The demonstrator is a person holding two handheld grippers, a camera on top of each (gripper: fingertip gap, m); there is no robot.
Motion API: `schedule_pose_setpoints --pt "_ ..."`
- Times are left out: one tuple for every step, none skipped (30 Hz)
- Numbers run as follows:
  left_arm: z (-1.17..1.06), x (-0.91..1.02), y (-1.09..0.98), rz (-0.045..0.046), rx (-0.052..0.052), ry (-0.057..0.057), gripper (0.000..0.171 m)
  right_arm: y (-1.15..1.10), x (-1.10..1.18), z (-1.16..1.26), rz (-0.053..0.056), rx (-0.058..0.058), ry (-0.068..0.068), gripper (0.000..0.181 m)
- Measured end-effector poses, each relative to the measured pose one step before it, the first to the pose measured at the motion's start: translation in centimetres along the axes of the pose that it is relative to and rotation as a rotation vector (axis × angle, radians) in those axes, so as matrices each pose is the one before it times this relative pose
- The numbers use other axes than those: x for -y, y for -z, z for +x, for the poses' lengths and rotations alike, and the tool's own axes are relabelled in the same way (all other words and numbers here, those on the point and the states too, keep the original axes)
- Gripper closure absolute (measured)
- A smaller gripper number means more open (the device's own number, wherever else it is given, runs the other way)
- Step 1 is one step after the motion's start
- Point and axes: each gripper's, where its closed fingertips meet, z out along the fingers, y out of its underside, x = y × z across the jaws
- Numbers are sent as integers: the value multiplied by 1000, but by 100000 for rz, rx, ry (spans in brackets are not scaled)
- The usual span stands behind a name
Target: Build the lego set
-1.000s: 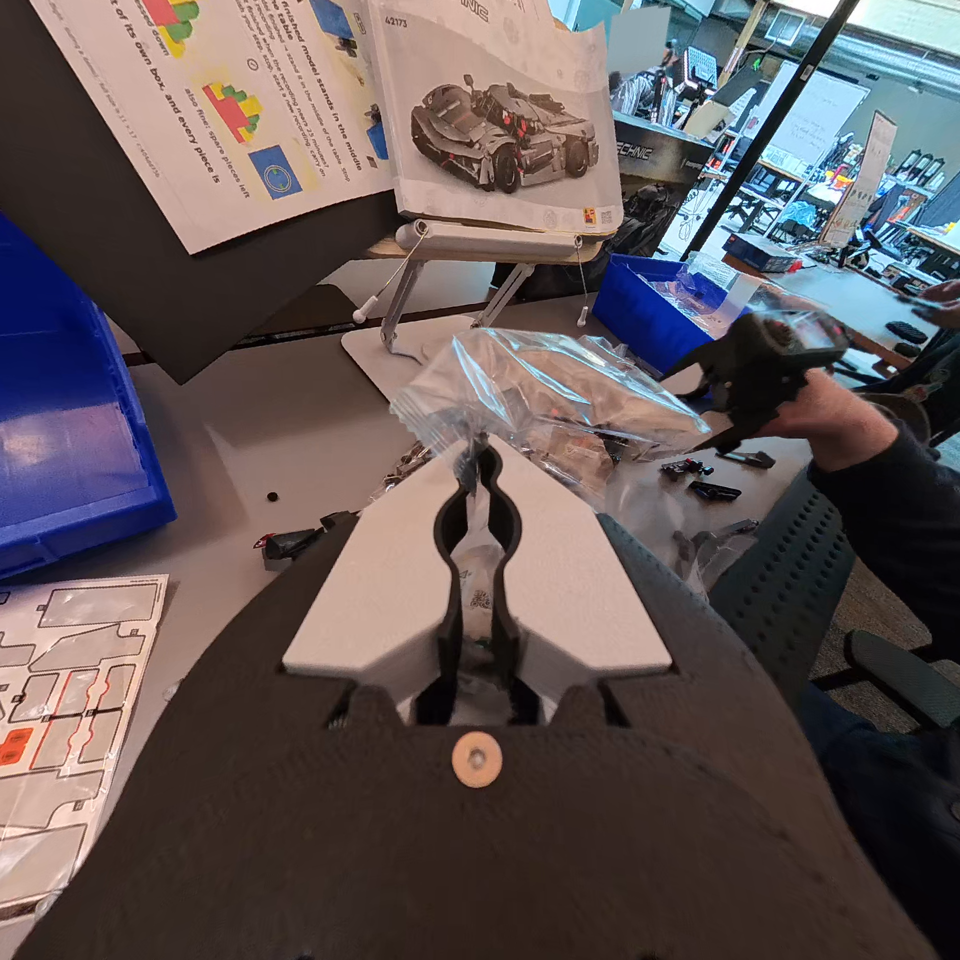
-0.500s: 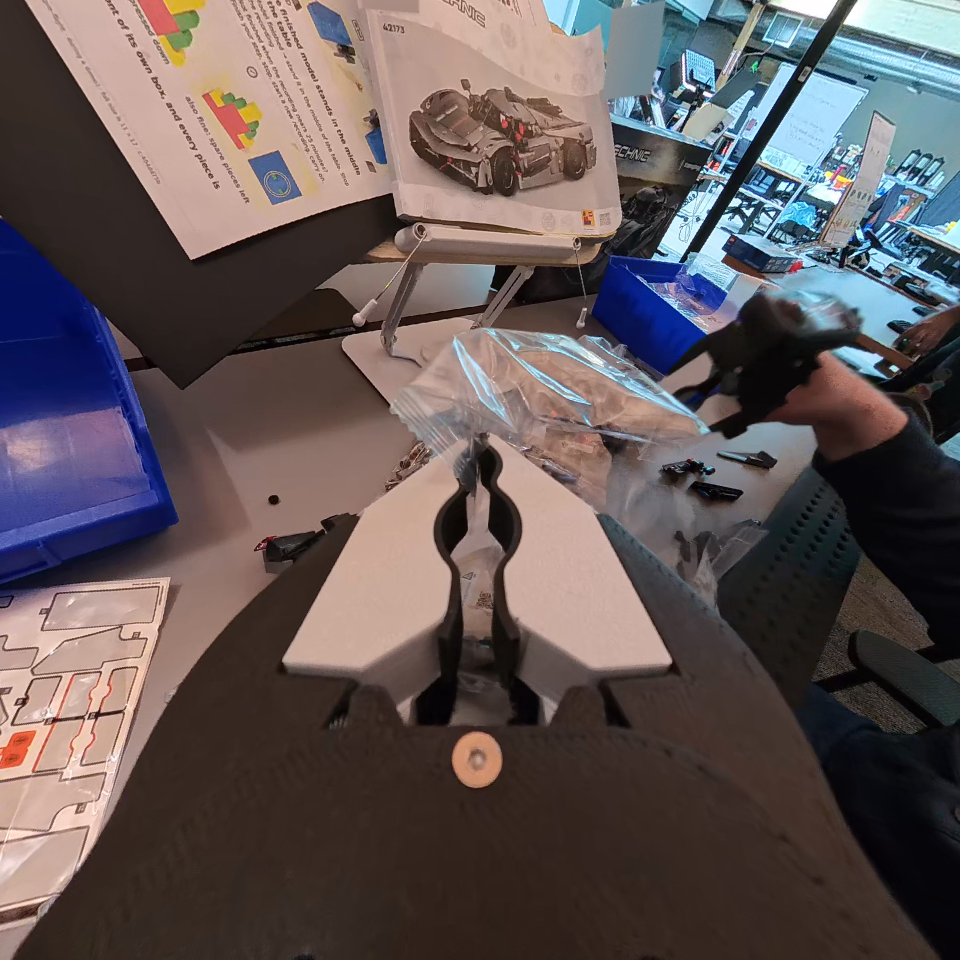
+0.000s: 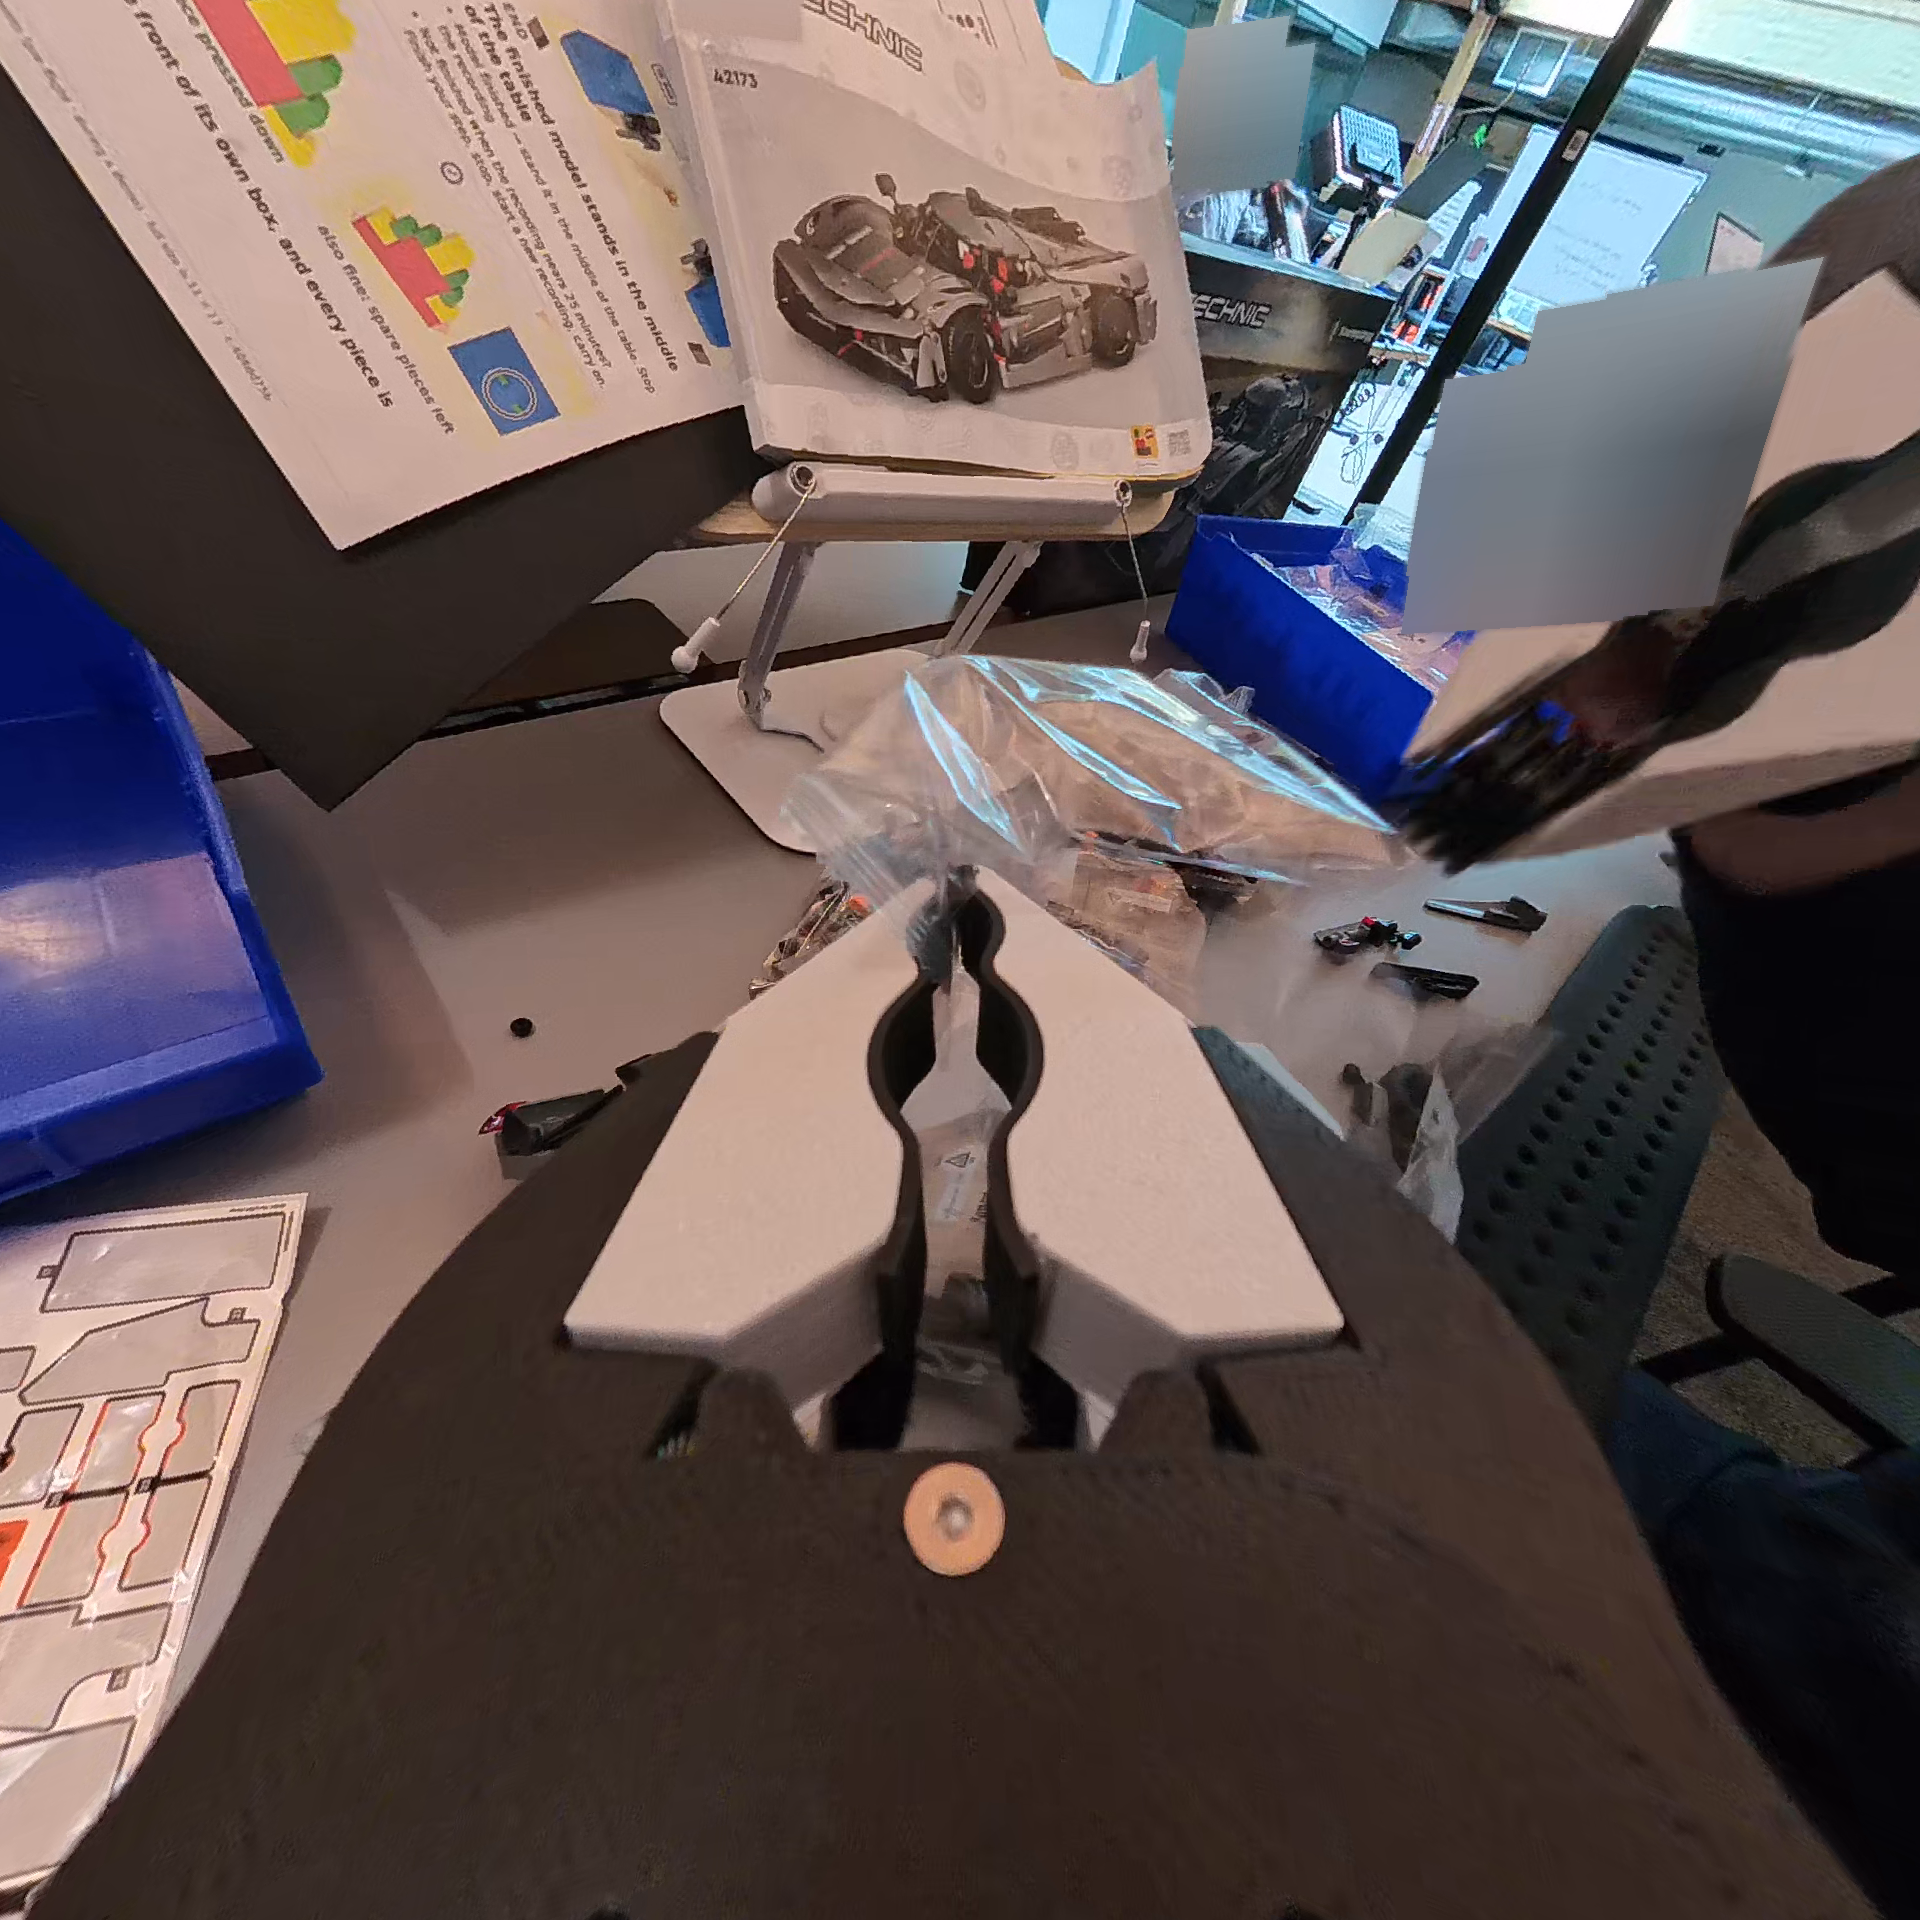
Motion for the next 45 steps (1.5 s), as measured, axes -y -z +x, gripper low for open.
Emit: schedule_pose_setpoints --pt "70 -3 22 -167 -87 -316 171 -1174 -69 -290 -1450 3261 -483 169" --pt "22 48 49 252 110 -211 171 -1043 -233 -618 -1687 5447 -981 168" --pt "18 43 54 204 -120 14 171 -909 -252 -334 -1886 3869 -2097 158" --pt "-29 32 55 139 -12 18 171 -572 -179 290 -1401 -354 -2336 150" --pt "-52 -4 43 22 -8 128 171 -179 -141 401 -575 -1954 -1406 150" --pt "-62 -19 28 29 49 199 171 249 11 126 654 -949 -487 151" --pt "-57 -45 3 -87 -14 295 171 637 188 93 2069 -1280 -61 151" --pt "-65 -96 -23 -335 236 304 171 903 253 228 2588 -2519 287 153" --pt "-26 -33 -28 33 12 154 171 1070 109 283 1839 -3136 336 153" --pt "29 -25 -25 -146 -139 -10 171 1145 -134 339 629 -3333 106 153" --pt "60 38 4 161 -135 -112 171 1142 -467 298 -579 -2979 -478 152" --pt "36 28 -3 33 -23 -33 171 1054 -907 142 -2320 -1815 -1129 152" --pt "-8 -2 1 -103 258 -207 171 878 -1326 -189 -3721 -62 -760 152" --pt "-20 -20 -15 -62 252 -129 171 580 -1656 -628 -4796 2157 75 154" --pt "24 -4 -39 56 -132 91 171 244 -1903 -682 -5627 2133 -246 152" --pt "40 -39 -82 -10 -330 183 171 -63 -2089 -437 -5952 423 -1323 150" --pt "84 -23 -82 -5 -454 228 171 -335 -2205 -620 -6468 1357 -1333 149" --pt "36 7 -48 61 53 -94 171 -599 -2402 -937 -7283 3169 -471 149" --pt "1 -9 -10 -146 246 -339 171 -763 -2533 -903 -7718 3248 -130 148" --pt "14 7 -8 -71 82 -80 171 -788 -2476 -754 -7230 2613 -1055 147" --pt "-2 0 8 112 66 83 171 -727 -2192 -801 -5941 3409 -2145 152" --pt "-9 -3 14 73 4 -9 171 -636 -1778 -829 -4036 3527 -2206 162" --pt "3 -3 10 131 -103 120 171 -516 -1458 -571 -2369 1472 -1456 162" --pt "-14 4 14 154 -80 190 171 -406 -1331 -332 -1643 161 -826 160" --pt "-20 12 -2 114 -41 70 171 -267 -1094 -2 -783 -1044 -1174 159" --pt "-8 -12 -48 -8 -185 38 171 -161 -704 91 751 -699 -1793 157" --pt "19 -20 -66 -46 -358 169 171 -181 -464 -208 1539 1517 -1929 154" --pt "33 -33 -77 -33 -288 147 171 -264 -413 -382 758 2420 -1608 150" --pt "22 -39 -59 -74 -92 22 171 -373 -503 -176 -801 928 -1415 148" --pt "27 -55 -47 -202 14 -161 171 -536 -678 -151 -2733 636 -1545 147" --pt "19 -15 9 -15 92 -151 171 -655 -765 -240 -3949 1409 -1419 145" --pt "8 22 35 154 141 -94 171 -637 -493 -146 -2715 1035 -928 141" --pt "-7 20 28 67 85 -86 171 -464 -61 -312 -400 2337 -865 139" --pt "-11 -5 17 -37 -54 -21 171 -205 215 -362 1455 3083 -1339 146" --pt "-12 -28 4 -35 -101 140 171 -117 146 29 1202 709 -1263 138" --pt "0 -10 -6 2 -192 120 171 -145 20 -84 249 1143 -463 138" --pt "27 9 7 114 -352 95 171 -90 101 -220 620 1410 76 143" --pt "-37 37 12 255 61 68 171 -22 34 0 178 -352 1093 143" --pt "12 8 7 17 -269 42 171 13 0 41 48 -545 1322 143" --pt "-31 -18 8 -176 -110 238 171 40 35 109 73 -492 736 143" --pt "-132 56 43 169 424 308 169 82 112 255 471 -1110 88 143" --pt "-148 77 87 463 606 230 168 206 264 460 1765 -2234 -162 147" --pt "-87 39 87 243 203 229 167 335 448 530 3144 -2636 -139 172" --pt "-140 68 64 344 559 210 164 355 493 300 3369 -868 -242 174" --pt "-157 100 75 571 760 120 161 268 490 57 3152 758 -366 175"
